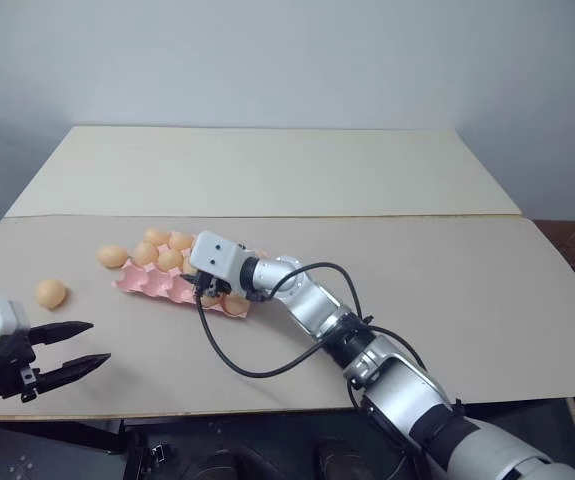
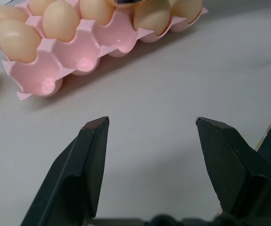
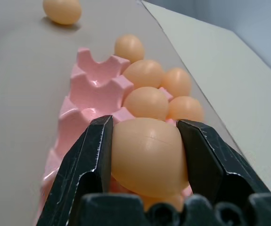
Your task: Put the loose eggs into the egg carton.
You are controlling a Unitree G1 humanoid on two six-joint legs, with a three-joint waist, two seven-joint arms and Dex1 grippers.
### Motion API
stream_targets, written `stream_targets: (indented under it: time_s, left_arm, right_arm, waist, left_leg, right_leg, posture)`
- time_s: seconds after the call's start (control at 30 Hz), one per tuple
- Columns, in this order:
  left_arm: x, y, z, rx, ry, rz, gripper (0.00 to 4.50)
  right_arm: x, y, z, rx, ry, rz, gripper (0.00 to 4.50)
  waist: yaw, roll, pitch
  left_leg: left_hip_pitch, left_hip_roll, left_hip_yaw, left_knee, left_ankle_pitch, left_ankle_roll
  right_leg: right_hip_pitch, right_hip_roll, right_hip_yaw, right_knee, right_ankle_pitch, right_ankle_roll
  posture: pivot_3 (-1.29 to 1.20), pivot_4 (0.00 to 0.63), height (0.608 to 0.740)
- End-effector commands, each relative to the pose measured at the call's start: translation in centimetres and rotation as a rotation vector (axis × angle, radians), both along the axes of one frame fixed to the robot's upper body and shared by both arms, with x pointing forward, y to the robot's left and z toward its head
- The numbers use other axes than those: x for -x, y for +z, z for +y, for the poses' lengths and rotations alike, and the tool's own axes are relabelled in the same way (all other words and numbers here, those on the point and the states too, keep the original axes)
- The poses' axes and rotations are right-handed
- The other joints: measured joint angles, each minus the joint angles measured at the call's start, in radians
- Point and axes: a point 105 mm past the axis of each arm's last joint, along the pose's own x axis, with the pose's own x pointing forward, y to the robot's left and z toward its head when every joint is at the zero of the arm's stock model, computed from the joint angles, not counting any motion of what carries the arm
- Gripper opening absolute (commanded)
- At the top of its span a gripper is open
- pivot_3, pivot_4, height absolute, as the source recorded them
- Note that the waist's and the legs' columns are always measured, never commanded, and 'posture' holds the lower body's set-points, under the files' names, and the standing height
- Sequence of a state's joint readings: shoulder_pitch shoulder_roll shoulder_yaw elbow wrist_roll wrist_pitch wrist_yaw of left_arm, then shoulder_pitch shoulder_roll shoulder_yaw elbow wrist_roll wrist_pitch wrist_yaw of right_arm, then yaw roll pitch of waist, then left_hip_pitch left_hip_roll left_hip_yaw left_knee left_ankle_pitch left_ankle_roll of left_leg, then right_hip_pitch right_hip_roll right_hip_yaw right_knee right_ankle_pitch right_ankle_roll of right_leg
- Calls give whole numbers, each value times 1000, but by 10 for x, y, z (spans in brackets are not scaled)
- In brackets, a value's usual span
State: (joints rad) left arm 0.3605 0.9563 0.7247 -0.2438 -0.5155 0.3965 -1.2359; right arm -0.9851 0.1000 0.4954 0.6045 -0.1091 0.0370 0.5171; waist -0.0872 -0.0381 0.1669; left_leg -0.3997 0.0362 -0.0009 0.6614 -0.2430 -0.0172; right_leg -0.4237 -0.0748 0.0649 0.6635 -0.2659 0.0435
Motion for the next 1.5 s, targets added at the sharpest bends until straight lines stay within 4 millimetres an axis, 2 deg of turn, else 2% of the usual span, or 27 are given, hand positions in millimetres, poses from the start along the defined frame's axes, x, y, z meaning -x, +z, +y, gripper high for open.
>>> stream_targets:
  time_s: [0.03,0.2,0.33,0.57,0.8,1.03,1.07,1.2,1.33,1.47,1.5]
  left_arm:
    - [2,9,0,-12,4,-28,3218]
    - [3,8,-1,-11,5,-26,3218]
    - [2,8,-1,-10,4,-26,3218]
    - [2,8,-1,-10,1,-27,3218]
    - [4,8,-1,-9,1,-21,3218]
    - [1,7,-3,-5,-4,-20,3218]
    - [1,7,-3,-5,-5,-21,3218]
    - [-1,7,-3,-5,-9,-18,3218]
    - [-7,9,-2,-5,-15,-23,3218]
    - [-12,14,-2,-4,-23,-38,3218]
    - [-13,14,-2,0,-26,-42,3218]
  right_arm:
    - [39,41,46,-135,161,-72,2121]
    - [55,55,46,-196,248,-66,2121]
    - [64,58,47,-216,303,-23,2121]
    - [65,35,53,-173,316,53,2121]
    - [66,32,63,-169,319,46,2121]
    - [68,32,64,-160,338,29,4296]
    - [68,32,63,-161,342,27,4456]
    - [68,37,56,-165,343,10,4456]
    - [63,50,41,-168,322,-46,4456]
    - [57,72,12,-197,301,-29,4456]
    - [57,77,-1,-189,308,-18,4456]
  waist:
    - [-7,0,0]
    - [-10,0,0]
    - [-10,0,0]
    - [-10,0,0]
    - [-11,1,0]
    - [-11,1,0]
    - [-11,0,0]
    - [-11,1,0]
    - [-10,1,0]
    - [-9,1,0]
    - [-8,0,0]
  left_leg:
    - [0,0,0,0,0,0]
    - [0,0,-2,0,0,0]
    - [0,0,-6,0,0,0]
    - [0,0,-8,0,0,0]
    - [0,0,-8,0,0,0]
    - [0,0,-8,0,0,0]
    - [0,0,-8,0,0,0]
    - [0,0,-8,0,0,0]
    - [0,0,-8,0,0,0]
    - [0,0,-9,0,0,0]
    - [-1,0,-9,0,0,0]
  right_leg:
    - [0,0,0,0,0,0]
    - [0,0,0,0,0,0]
    - [0,0,0,0,0,0]
    - [0,-1,0,0,0,0]
    - [0,0,0,0,0,0]
    - [0,-1,0,0,0,0]
    - [0,0,0,0,0,0]
    - [0,-1,0,0,0,0]
    - [0,0,0,0,0,0]
    - [0,-1,0,0,0,0]
    - [0,-1,0,0,0,0]
  posture:
    - [0,150,740]
    - [0,150,740]
    - [0,150,740]
    - [0,150,740]
    - [0,150,740]
    - [0,150,740]
    - [0,150,740]
    - [0,150,740]
    - [0,150,740]
    - [0,150,740]
    - [0,150,740]
